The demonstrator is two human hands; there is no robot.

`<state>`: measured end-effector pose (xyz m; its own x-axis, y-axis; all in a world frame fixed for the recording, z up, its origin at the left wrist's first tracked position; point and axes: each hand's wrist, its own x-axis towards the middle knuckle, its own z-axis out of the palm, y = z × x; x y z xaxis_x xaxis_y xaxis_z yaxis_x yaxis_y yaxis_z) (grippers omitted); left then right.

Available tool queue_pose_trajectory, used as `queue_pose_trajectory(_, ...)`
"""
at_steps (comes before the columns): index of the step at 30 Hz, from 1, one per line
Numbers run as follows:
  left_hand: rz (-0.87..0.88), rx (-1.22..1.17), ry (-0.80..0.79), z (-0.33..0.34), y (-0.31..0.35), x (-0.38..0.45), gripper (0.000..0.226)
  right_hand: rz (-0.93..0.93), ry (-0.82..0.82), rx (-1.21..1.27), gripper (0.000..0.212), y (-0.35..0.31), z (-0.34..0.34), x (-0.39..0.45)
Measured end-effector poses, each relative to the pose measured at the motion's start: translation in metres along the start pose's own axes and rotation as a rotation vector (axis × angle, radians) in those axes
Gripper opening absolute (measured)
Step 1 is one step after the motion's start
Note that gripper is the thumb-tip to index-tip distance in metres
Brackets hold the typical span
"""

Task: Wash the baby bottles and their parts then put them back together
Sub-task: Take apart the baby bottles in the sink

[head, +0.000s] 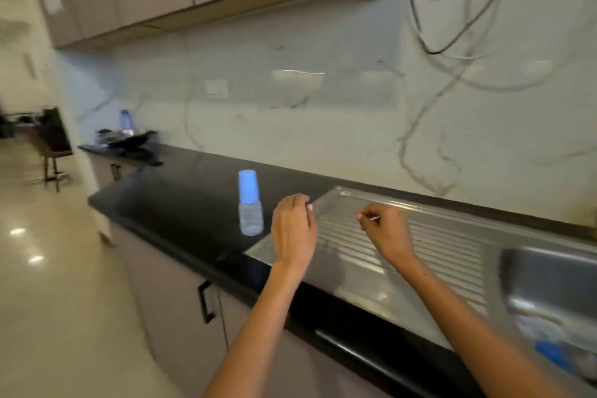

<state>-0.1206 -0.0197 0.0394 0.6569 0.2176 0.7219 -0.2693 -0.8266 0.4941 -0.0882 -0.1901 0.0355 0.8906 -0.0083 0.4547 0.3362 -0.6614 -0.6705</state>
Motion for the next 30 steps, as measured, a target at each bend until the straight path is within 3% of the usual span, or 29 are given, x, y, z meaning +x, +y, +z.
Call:
queue_pose_trajectory(7, -0.141, 0.250, -0.003, -0.019, -0.098, 0.035, 0.050, -0.137, -0.074, -0.076, 0.015, -0.040, 0.080, 0.012)
queue_pose_trajectory(13, -0.395, 0.087, 0.009, -0.004, -0.136, 0.059, 0.083, -0.170, -0.082, -0.112, 0.015, -0.037, 0.102, 0.023)
queue_pose_trajectory(18, -0.467, -0.013, 0.013, 0.010, -0.146, 0.069, 0.065, -0.159, -0.101, -0.129, 0.017, -0.024, 0.100, 0.030)
queue_pose_trajectory(23, -0.361, -0.023, -0.011, 0.020, -0.125, 0.073, 0.061, -0.119, -0.086, -0.156, 0.017, -0.006, 0.077, 0.032)
queue_pose_trajectory(30, -0.071, -0.123, -0.162, 0.060, -0.027, 0.055, 0.057, 0.024, 0.013, -0.146, 0.012, 0.039, -0.007, 0.024)
